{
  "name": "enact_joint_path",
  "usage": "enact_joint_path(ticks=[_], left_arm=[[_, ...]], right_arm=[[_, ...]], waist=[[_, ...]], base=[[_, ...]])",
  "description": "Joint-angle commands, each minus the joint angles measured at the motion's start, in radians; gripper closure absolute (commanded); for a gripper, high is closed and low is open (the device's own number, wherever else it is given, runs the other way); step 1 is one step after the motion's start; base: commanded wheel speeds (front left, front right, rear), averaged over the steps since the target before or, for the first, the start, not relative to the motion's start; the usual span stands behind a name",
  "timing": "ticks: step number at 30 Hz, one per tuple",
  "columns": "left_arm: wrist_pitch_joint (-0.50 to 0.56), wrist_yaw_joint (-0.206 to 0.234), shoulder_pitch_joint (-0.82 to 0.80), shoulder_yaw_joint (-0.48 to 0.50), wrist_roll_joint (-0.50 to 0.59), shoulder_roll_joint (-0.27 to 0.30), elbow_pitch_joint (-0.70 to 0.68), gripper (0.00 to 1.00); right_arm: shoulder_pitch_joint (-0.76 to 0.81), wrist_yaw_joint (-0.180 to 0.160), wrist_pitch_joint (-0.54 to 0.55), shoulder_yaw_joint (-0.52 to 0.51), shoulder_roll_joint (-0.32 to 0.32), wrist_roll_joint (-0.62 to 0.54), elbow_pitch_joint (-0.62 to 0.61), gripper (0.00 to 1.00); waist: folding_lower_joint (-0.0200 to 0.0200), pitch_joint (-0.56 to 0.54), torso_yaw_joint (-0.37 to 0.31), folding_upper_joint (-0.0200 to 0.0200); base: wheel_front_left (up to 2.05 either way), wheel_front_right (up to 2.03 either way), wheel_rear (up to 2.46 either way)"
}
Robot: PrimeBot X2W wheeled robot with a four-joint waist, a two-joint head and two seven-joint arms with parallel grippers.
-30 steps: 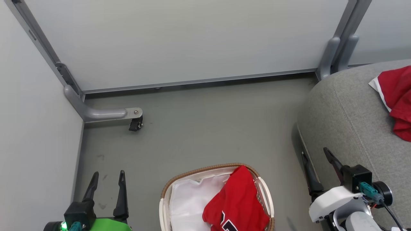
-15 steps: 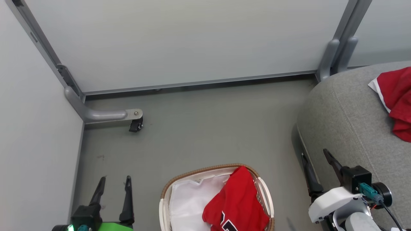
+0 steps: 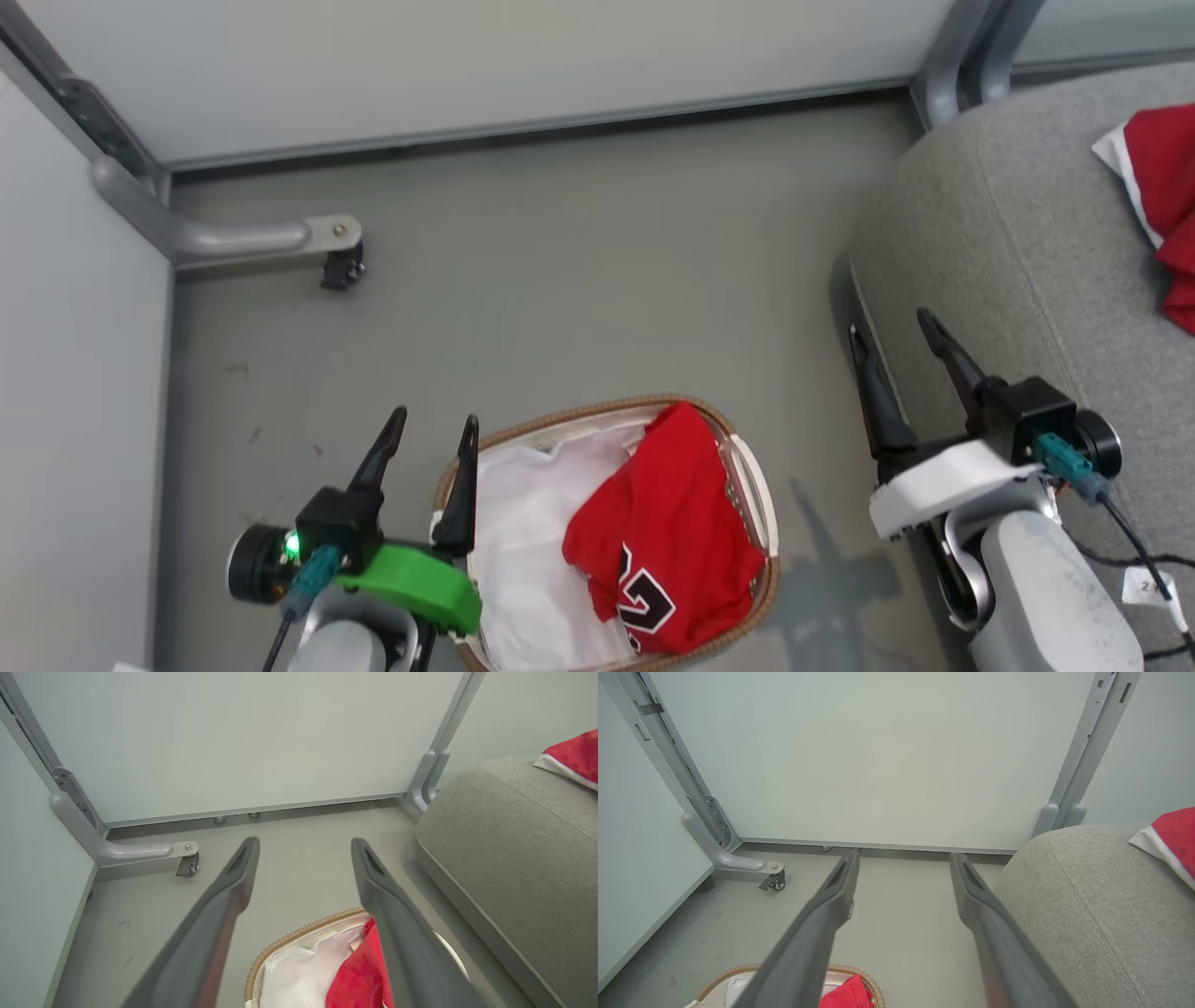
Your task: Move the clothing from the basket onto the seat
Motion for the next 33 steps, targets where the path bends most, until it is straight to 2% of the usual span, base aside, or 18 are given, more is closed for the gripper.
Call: enact_joint_path(ticks=[1,10,18,33], left_arm=[[0.000,-0.003,-0.042,-0.009,-0.006,0.007,0.006,0.00],[0.000,-0.003,-0.191,-0.092,-0.053,0.042,0.055,0.00],[0.000,-0.003,-0.306,-0.175,-0.123,0.081,0.148,0.00],[0.000,-0.003,-0.468,-0.426,-0.327,0.100,0.408,0.00]], right_arm=[[-0.028,-0.001,-0.001,0.001,0.001,-0.007,-0.010,0.00],[-0.140,-0.001,0.000,0.031,0.009,-0.003,-0.054,0.00],[-0.219,-0.001,-0.001,0.062,0.010,0.056,-0.106,0.00],[-0.264,-0.001,0.000,0.067,0.010,0.075,-0.168,0.00]], waist=[[0.0000,0.114,-0.061,0.0000],[0.0000,0.288,-0.136,0.0000],[0.0000,0.413,-0.198,0.0000],[0.0000,0.573,-0.255,0.0000]], base=[[0.00,0.00,0.00],[0.00,0.00,0.00],[0.00,0.00,0.00],[0.00,0.00,0.00]])
